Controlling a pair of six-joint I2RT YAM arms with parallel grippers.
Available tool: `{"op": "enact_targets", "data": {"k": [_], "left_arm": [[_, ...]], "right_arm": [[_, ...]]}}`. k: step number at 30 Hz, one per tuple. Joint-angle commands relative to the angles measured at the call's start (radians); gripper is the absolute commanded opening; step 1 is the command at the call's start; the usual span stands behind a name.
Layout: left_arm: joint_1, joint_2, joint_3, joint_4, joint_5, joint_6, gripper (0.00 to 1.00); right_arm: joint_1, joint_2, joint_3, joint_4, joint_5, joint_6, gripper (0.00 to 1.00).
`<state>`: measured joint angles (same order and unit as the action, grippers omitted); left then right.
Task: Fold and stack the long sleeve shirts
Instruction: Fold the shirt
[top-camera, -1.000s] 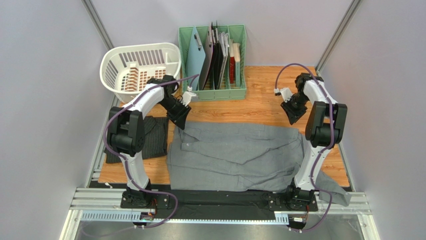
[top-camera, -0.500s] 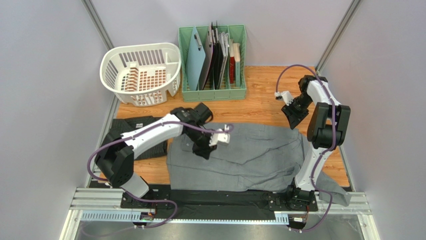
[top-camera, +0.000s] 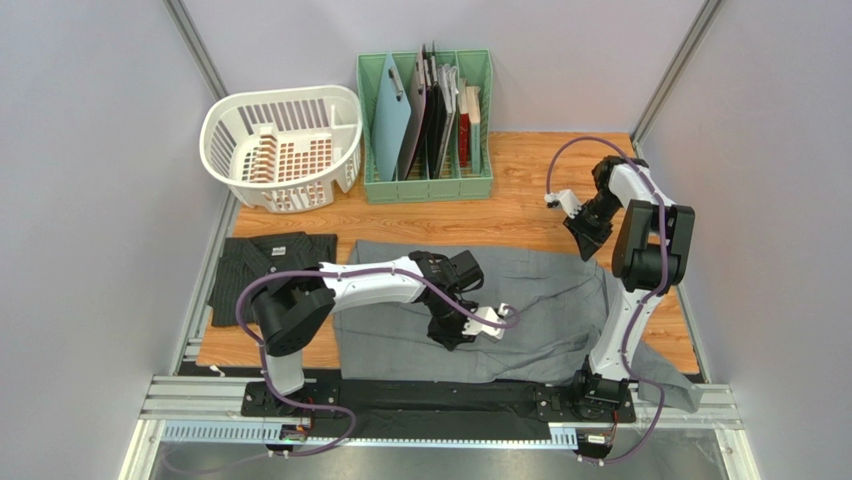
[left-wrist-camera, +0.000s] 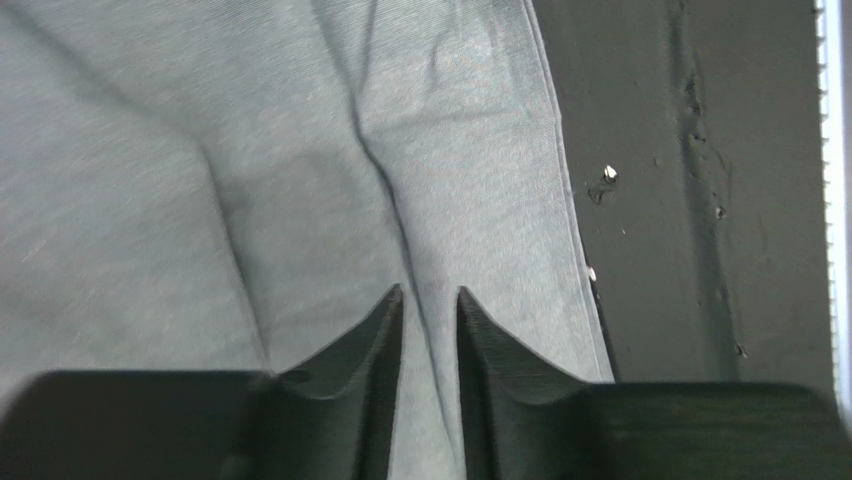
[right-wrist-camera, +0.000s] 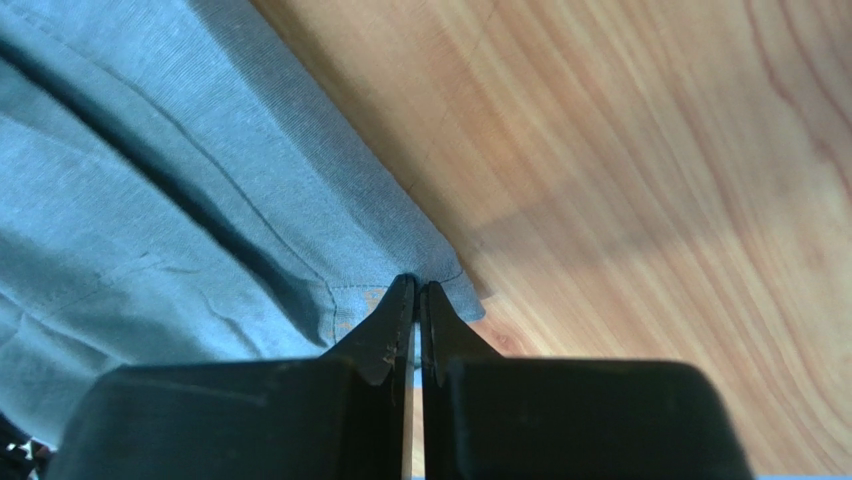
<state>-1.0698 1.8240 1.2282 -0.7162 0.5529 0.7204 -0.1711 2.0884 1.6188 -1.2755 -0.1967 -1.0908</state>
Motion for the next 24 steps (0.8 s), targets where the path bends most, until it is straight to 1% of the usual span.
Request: {"op": "enact_targets", "data": {"k": [1,3,9,13,15,16,17,19,20,21,23,24], "left_arm": [[-0.051,0.034,0.018,0.044,-0.041,0.027,0.25],[-0.065,0.035,-0.001,0.035,-0.054,0.042,0.19],[-0.085,0.043,-0.061,0.004,-0.076,0.079,0.11],[-0.084,0.049,-0.082,-0.012,-0.080,0.083,0.10],[-0.070,0.041,-0.081,-0.011,-0.076,0.056,0.11],[-0.055,0.035,-0.067,-0.012,-0.065,0.033,0.14],[-0.036,0.015,-0.055,-0.012,-0.053,-0.037,0.19],[0.042,-0.012,-0.009,-0.029,-0.016,-0.113,0.24],[0.074,-0.053,0.007,-0.037,-0.002,-0.184,0.28],[0.146,-0.080,0.023,-0.046,0.008,-0.214,0.29],[0.215,-0.161,0.028,-0.074,0.022,-0.246,0.31],[0.266,-0.185,0.027,-0.086,0.009,-0.240,0.31]], "right_arm": [[0.001,0.041,0.076,0.016,0.013,-0.029,0.00],[0.001,0.056,0.110,0.005,0.016,-0.034,0.00],[0.002,0.136,0.197,-0.007,0.054,-0.035,0.00],[0.005,0.180,0.234,0.007,0.074,-0.011,0.00],[0.013,0.188,0.228,0.037,0.094,0.003,0.00],[0.016,0.187,0.214,0.054,0.098,0.021,0.01],[0.019,0.185,0.213,0.088,0.111,0.035,0.01],[0.031,0.193,0.222,0.091,0.121,0.058,0.01],[0.035,0.197,0.234,0.090,0.138,0.066,0.01],[0.039,0.199,0.239,0.084,0.141,0.069,0.04],[0.041,0.199,0.245,0.076,0.152,0.080,0.10],[0.041,0.197,0.251,0.067,0.151,0.083,0.22]]}}
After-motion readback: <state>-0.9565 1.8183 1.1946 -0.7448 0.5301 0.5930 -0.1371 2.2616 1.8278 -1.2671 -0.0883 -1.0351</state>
